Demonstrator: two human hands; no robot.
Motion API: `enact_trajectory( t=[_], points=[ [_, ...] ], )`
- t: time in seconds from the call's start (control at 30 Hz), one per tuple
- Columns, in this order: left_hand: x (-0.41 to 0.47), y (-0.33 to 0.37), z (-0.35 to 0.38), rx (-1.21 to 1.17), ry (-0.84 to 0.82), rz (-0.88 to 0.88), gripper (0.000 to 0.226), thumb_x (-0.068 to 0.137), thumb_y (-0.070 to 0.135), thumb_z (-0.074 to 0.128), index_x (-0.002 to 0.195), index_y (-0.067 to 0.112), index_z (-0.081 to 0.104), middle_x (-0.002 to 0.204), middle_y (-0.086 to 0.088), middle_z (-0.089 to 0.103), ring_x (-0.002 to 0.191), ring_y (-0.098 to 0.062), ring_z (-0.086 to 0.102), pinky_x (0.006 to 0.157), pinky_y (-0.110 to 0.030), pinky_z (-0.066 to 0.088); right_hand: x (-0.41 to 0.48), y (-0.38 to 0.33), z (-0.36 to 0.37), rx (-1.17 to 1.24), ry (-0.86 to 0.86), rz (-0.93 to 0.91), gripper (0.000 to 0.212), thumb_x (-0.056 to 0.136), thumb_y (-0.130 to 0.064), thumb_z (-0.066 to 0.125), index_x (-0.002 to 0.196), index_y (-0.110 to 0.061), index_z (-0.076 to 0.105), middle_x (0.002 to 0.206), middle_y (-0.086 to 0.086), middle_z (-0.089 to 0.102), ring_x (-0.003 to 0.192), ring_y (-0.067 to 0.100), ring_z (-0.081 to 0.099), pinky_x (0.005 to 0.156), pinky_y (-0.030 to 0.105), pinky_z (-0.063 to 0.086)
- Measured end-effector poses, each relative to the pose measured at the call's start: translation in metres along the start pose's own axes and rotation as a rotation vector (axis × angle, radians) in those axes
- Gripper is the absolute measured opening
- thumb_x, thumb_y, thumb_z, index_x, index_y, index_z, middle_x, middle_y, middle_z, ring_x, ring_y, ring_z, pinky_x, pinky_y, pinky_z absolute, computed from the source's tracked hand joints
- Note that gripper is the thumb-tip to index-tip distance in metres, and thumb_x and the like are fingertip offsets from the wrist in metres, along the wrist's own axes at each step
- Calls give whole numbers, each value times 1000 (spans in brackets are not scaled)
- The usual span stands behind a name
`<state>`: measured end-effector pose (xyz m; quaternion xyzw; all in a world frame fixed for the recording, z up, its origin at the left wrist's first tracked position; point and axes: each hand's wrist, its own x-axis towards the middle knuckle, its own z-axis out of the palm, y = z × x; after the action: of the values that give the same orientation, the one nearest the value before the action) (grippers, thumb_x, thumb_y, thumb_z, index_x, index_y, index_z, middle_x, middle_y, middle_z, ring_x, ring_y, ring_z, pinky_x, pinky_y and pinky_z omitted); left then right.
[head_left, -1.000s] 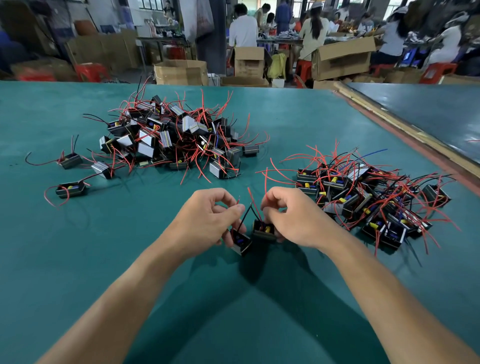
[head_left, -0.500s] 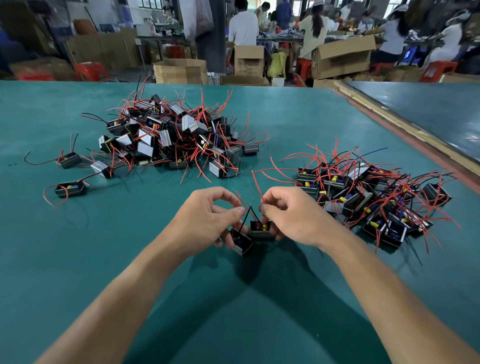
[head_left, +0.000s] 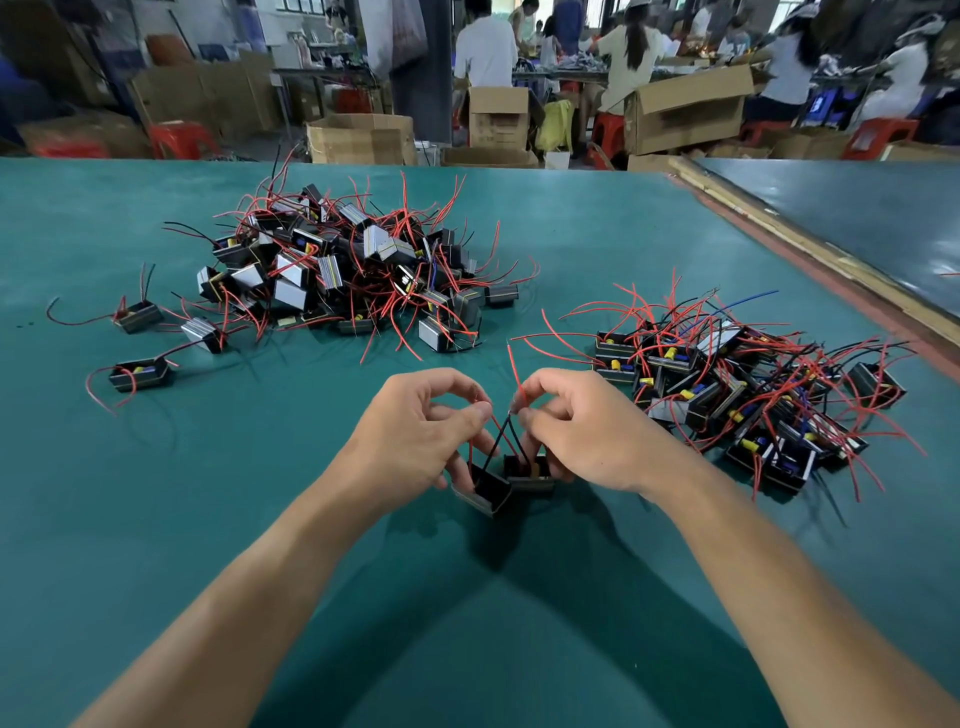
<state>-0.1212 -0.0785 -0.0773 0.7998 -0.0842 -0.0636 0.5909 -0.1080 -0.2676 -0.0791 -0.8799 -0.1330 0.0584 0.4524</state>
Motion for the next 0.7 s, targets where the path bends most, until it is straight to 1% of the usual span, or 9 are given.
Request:
enact_trajectory(
  t=[0.07, 0.13, 0.2, 0.23, 0.33, 0.47, 0.53, 0.63, 0.7],
  points=[
    [0, -1, 0, 3, 22, 28, 11, 95, 15, 62, 84, 15, 64, 75, -2, 75, 43, -19, 61, 39, -20, 40, 2, 6, 1, -41, 74, -25, 14, 94, -21, 62, 91, -31, 53, 72, -8, 71, 50, 10, 56, 57, 26, 46],
    [-1, -1, 0, 9, 25, 53, 12, 94, 14, 64, 82, 14, 67, 78, -1, 75, 46, -19, 62, 41, -20, 42, 3, 10, 0, -96, 163, -49, 21, 87, -22, 69, 87, -34, 52, 75, -10, 66, 56, 9, 54, 65, 34, 49],
    [-1, -1, 0, 8, 16, 73, 13, 93, 11, 64, 81, 13, 67, 79, 0, 75, 47, -19, 63, 42, -19, 43, 4, 10, -1, -100, 224, -101, 23, 81, -20, 73, 77, -31, 53, 68, -13, 60, 53, 3, 47, 61, 33, 44],
    [-1, -1, 0, 2, 11, 76, 13, 93, 11, 64, 81, 13, 67, 79, 0, 76, 47, -18, 63, 43, -19, 43, 4, 9, -1, -69, 231, -129, 21, 79, -21, 73, 72, -29, 54, 64, -14, 60, 52, 2, 47, 60, 30, 43],
    [-2, 0, 0, -7, -17, 64, 10, 92, 11, 65, 82, 12, 67, 80, -1, 77, 46, -15, 63, 43, -19, 44, 2, 1, 0, 82, 186, -202, 13, 80, -27, 67, 69, -24, 62, 61, -14, 61, 54, 2, 52, 57, 22, 43],
    [-3, 2, 0, -19, -31, 44, 6, 91, 13, 68, 86, 9, 65, 78, -3, 77, 45, -15, 62, 44, -20, 44, -1, -1, 1, 104, 89, -231, 12, 88, -14, 71, 76, -16, 71, 63, -9, 64, 53, 1, 52, 54, 17, 44],
    [-4, 4, 0, -25, -36, 35, 10, 90, 13, 69, 89, 8, 60, 77, -4, 77, 45, -17, 63, 44, -19, 43, -1, -1, 2, 117, 79, -224, 14, 89, -10, 71, 77, -16, 73, 63, -8, 65, 52, 1, 52, 53, 18, 44],
    [-5, 6, -1, -63, -31, 12, 24, 89, 11, 69, 91, 11, 46, 76, -5, 76, 44, -20, 63, 42, -20, 44, -1, -2, 1, 148, 78, -219, 14, 89, -10, 71, 76, -17, 73, 63, -7, 67, 50, 4, 54, 52, 21, 46],
    [-5, 6, -1, -65, -29, 1, 27, 88, 12, 70, 87, 11, 42, 68, -4, 74, 44, -20, 63, 41, -21, 44, -1, -3, 1, 189, 64, -209, 14, 89, -10, 70, 76, -16, 74, 64, -2, 69, 49, 8, 55, 50, 23, 48]
  ],
)
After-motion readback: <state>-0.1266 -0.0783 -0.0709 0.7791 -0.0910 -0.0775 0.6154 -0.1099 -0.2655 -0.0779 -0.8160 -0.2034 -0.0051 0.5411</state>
